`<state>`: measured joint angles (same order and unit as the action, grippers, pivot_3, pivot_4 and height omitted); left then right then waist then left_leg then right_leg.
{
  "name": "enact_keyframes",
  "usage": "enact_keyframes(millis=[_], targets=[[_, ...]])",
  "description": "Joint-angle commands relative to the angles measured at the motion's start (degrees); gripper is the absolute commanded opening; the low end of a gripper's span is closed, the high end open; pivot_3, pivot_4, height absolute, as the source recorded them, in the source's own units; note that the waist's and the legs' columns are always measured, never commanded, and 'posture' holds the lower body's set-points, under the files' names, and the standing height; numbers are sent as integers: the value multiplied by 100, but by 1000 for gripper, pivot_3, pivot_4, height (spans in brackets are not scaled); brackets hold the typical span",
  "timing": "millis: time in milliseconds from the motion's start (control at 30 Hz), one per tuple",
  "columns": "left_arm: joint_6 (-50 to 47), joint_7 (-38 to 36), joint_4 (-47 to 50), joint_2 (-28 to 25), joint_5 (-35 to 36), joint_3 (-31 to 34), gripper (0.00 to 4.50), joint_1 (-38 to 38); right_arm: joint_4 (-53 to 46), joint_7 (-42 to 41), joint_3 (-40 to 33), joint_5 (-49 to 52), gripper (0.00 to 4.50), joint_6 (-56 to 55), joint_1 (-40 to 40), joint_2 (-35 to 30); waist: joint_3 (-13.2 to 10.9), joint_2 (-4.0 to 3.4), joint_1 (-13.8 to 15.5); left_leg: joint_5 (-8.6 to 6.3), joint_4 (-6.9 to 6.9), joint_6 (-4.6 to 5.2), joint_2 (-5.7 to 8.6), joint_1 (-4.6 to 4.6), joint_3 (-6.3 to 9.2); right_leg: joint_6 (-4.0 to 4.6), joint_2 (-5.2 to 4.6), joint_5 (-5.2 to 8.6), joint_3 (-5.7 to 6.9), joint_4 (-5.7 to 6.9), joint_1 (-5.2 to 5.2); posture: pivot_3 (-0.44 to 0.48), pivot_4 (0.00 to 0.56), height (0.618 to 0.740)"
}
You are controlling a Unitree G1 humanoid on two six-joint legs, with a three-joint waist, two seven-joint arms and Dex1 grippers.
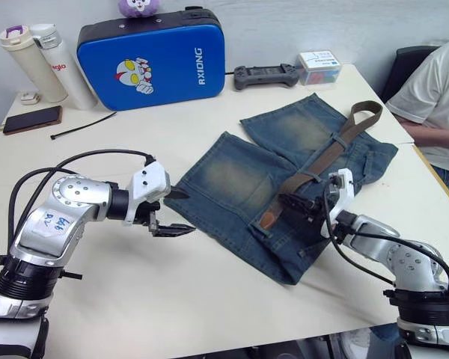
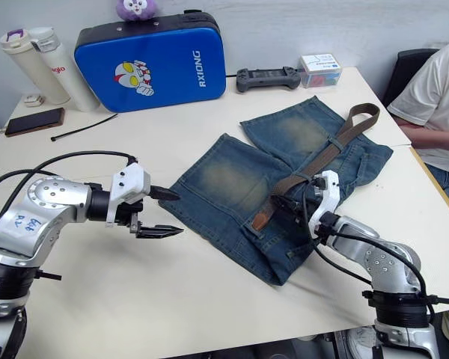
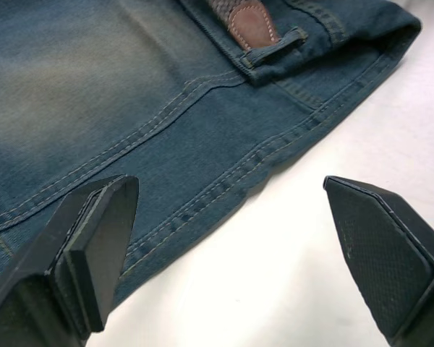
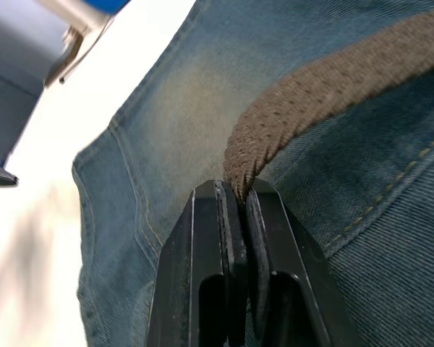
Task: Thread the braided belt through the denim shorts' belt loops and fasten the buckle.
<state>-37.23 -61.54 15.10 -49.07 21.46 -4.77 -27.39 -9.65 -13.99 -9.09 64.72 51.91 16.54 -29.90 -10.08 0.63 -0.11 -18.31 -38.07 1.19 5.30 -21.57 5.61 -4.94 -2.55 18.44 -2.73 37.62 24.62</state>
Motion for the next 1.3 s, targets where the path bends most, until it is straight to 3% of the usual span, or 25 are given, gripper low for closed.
enact_keyframes(millis=[33,467,667,867,1033,1300], targets=[[-21,33,200,-104,78,208,4500,31,-198,-271,-68,-74,66,-30,-41,54,0,0,-4,0,0,0,0,0,0,0,0,0,0,0,0,0,150,740],[-5,60,227,-124,110,205,4500,48,-350,-572,-35,162,66,266,-200,554,0,0,-8,0,1,-1,-1,1,1,0,1,0,0,0,1,0,150,740],[72,32,202,-131,36,110,4500,-10,-220,-959,133,-1084,66,-317,-67,7,0,0,-1,0,1,-1,1,3,0,0,0,0,0,0,0,0,150,740],[273,51,62,-95,-145,11,4500,-101,16,-1577,52,-1455,66,-479,45,-364,0,1,19,0,-3,-1,3,2,0,0,-1,0,0,-7,-2,0,150,740],[273,36,25,-56,-140,28,4500,-125,-163,-1684,181,-1444,66,-394,-53,-156,0,1,11,0,-2,-1,2,2,0,0,-1,0,0,-5,-1,0,150,740],[302,48,-10,-29,-164,19,4500,-134,-296,-1206,253,-1489,66,-328,-163,643,0,1,-6,0,0,-3,1,3,0,0,1,0,0,2,1,0,150,740]])
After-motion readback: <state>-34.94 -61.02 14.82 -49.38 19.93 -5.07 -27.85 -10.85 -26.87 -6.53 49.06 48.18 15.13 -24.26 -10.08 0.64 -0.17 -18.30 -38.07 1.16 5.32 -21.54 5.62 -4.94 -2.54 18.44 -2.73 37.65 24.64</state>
